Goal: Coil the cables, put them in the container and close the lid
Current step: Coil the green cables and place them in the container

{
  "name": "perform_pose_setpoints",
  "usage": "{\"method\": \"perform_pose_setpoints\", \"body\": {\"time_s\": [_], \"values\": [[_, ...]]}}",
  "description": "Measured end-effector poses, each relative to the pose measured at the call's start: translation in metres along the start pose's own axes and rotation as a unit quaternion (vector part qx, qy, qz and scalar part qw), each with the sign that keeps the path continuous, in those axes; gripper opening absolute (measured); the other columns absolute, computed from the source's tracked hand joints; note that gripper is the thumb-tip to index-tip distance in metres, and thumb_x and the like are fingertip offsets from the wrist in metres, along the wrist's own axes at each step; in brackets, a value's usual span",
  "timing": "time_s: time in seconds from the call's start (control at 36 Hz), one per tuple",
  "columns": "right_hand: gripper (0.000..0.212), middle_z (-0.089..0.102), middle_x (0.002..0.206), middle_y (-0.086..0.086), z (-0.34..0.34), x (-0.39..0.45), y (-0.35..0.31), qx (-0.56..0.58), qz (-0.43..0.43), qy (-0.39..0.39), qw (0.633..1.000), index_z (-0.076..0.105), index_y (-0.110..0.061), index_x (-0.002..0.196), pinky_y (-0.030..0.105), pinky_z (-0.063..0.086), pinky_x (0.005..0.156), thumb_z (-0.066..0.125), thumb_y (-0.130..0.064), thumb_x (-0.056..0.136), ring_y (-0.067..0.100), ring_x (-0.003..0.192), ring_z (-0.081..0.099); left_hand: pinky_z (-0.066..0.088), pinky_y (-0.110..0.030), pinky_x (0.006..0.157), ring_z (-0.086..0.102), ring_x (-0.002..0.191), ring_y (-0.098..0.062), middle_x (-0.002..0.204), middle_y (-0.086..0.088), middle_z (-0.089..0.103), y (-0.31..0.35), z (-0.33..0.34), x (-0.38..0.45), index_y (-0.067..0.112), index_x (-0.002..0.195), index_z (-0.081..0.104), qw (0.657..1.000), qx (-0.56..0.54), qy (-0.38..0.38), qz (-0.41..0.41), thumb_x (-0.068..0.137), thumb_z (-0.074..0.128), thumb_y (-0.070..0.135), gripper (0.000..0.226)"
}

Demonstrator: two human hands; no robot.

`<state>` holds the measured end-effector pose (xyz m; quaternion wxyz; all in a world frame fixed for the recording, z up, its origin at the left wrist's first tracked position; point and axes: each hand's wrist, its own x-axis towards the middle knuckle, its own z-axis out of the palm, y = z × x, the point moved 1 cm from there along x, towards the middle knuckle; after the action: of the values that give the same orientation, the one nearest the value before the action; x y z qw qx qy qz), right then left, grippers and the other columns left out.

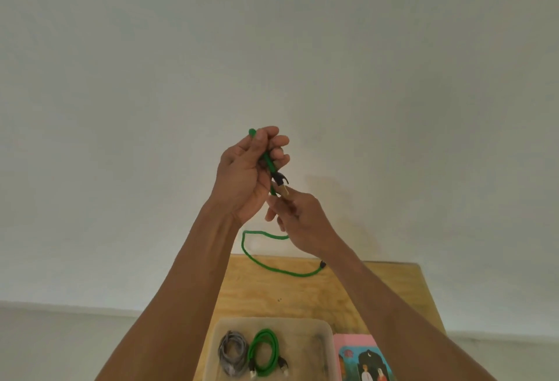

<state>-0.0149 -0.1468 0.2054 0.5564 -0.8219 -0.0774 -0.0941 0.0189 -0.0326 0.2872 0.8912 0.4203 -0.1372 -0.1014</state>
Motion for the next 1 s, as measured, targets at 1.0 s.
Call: {"method": "perform_pose_setpoints", "body": {"time_s": [1.0], "values": [[0.016,0.075,0.081,0.005,-0.114,0.054,-0.051,0.083,-0.128,0.022,0.988,0.076,-0.004,0.087,0.032,0.056,0.080,0.084,-0.003,0.073,0.018,0.080,0.071,0.041,-0.032,0.064,0.047,0.061,-0.018,0.066,-0.008,0.058,-0.029,0.019,-0.007,0.004,0.099,0.063,0.947,0.282,-0.131,-0.080,0.107,0.029,0.037,0.049]]}}
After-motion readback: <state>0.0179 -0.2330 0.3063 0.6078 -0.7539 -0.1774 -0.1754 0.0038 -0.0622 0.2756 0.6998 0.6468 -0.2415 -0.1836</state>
